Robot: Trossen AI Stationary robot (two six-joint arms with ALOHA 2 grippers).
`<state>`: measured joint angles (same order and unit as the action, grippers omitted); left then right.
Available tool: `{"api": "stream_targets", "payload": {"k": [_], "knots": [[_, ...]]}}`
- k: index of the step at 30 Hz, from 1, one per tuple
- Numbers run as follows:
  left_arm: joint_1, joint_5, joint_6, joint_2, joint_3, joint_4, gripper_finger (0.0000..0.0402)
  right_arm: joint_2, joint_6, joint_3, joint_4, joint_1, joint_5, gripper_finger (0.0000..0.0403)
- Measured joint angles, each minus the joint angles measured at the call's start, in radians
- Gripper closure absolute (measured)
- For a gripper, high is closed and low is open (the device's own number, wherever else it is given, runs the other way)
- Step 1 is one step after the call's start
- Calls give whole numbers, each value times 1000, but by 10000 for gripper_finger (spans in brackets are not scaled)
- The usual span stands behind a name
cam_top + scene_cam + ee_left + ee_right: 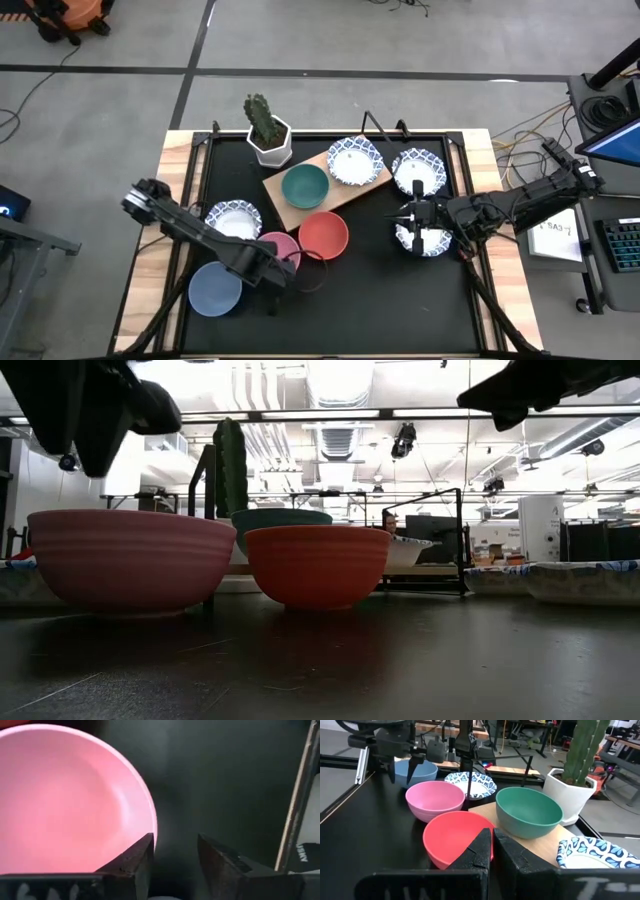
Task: Place and stack bowls onto a shelf
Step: Stack the pink bowl on top of the green bowl on the shelf
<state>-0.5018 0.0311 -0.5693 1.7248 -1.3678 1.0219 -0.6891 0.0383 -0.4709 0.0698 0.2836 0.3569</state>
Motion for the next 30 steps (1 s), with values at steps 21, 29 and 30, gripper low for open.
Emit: {"api": "stream_targets", "payload": {"k": [21,29,30], "knots": [[1,-14,3,28,200,-333,280,0,-2,0,-8,0,1,394],[0,12,0,20,203,-337,377,0,-4,0,-5,0,1,394],[0,13,0,13,202,-335,386,0,-4,0,-5,0,1,394]]}}
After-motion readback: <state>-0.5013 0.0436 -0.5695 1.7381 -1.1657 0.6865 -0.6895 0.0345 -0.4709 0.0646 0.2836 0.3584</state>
